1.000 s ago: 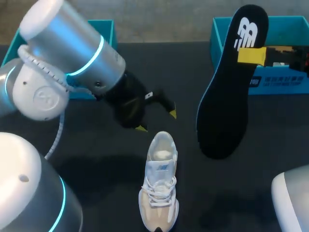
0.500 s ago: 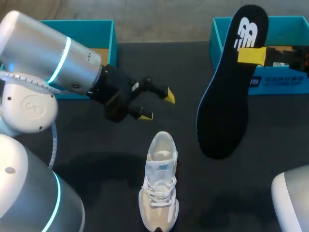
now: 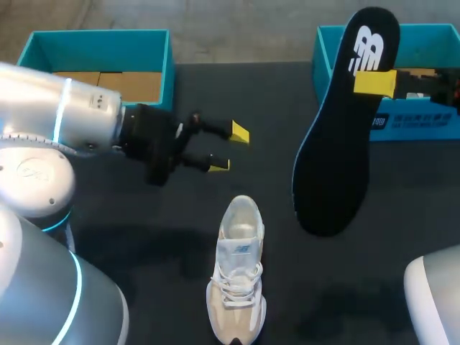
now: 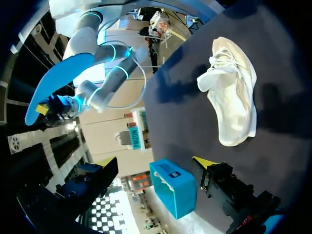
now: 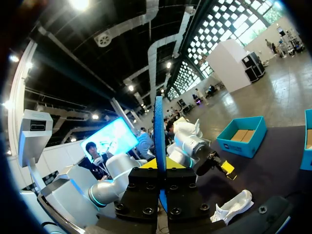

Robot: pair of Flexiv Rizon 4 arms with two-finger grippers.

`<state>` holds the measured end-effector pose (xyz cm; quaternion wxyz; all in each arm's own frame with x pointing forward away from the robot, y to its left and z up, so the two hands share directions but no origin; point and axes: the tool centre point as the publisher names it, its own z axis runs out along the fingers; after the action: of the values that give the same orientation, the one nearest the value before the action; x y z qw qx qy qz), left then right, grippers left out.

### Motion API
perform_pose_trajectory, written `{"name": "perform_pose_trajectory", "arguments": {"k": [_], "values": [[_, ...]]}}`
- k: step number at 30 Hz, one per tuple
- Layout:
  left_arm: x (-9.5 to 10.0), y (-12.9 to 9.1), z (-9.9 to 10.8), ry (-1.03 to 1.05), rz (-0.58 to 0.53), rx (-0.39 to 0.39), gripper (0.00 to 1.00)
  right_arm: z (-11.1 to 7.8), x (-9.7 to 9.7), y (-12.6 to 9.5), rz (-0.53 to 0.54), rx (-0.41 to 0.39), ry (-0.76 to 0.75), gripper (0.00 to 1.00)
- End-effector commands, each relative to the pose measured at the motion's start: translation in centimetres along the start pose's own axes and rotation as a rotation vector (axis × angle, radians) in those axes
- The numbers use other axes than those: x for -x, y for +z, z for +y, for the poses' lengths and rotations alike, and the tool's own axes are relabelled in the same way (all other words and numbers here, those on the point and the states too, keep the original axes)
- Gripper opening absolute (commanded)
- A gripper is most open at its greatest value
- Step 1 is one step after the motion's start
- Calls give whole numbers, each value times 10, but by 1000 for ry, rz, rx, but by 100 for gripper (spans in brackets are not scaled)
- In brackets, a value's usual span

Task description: Take the shoe out of the shoebox, open the shoe tongue, remove and reinsert the insole, then place the shoe into the shoebox

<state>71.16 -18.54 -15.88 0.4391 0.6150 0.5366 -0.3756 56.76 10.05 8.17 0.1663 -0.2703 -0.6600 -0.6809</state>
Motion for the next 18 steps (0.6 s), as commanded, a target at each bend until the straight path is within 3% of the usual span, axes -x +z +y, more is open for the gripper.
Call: {"name": "perform_pose_trajectory", "arguments": {"k": [1, 18], "values": [[1, -5, 1, 9, -181, 0, 100, 2, 0, 3, 0, -3, 1, 0], [19, -15, 12, -47, -304, 13, 100, 2, 0, 3, 0, -3, 1, 0]]}}
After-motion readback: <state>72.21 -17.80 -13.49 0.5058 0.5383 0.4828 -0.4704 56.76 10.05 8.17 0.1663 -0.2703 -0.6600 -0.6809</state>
